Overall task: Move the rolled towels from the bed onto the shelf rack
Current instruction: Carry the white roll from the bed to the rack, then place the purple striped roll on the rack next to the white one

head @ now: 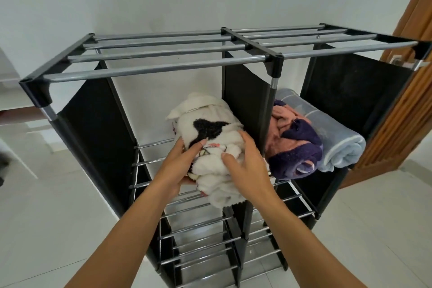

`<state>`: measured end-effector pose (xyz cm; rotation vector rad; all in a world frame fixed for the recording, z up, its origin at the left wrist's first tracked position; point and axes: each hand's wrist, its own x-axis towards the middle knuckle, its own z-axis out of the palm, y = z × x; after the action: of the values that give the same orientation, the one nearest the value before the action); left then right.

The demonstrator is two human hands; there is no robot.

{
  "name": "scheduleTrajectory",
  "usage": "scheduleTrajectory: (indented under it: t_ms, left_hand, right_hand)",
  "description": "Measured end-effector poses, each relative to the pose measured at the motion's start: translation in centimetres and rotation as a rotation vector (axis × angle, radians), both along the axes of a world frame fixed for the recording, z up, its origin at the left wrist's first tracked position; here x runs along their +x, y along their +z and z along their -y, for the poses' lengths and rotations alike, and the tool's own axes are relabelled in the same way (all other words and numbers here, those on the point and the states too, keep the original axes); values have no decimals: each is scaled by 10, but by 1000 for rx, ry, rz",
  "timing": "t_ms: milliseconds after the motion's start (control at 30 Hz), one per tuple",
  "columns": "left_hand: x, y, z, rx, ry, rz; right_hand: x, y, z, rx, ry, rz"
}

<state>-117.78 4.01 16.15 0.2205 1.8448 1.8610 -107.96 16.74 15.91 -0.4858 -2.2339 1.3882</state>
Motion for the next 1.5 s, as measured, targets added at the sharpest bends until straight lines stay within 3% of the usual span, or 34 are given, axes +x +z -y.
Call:
scheduleTrajectory:
  t_ms: [133, 433, 600, 833, 933, 1033, 1100, 1300, 1500]
  left_hand:
    - [-2, -4, -1, -203, -24, -100]
    - [-5, -13, 3, -226, -49, -147]
    - [21, -14, 1, -480, 25, -685]
    - [104, -7, -34, -224, 55, -1028]
    - [162, -17, -63, -128, -265, -1150]
    - [236, -34, -97, -304, -850, -1119]
    - [296, -53, -117, -396, -1116, -1169]
    - [514, -94, -129, -347, -1604, -1069]
    - [735, -128, -92, -226, -2067, -932]
  right_hand:
    - [-6, -20, 11, 111, -42, 37]
    - [-1, -23, 10, 143, -51, 53]
    - [32, -32, 16, 163, -56, 29]
    - [129, -58, 1, 181, -205, 180]
    - [197, -56, -14, 118, -383, 226]
    - [290, -57, -24, 48, -640, 256]
    - [369, -60, -19, 11, -822, 266]
    - [615, -86, 56, -227, -1168, 410]
    - [802, -113, 177, -485, -1590, 329]
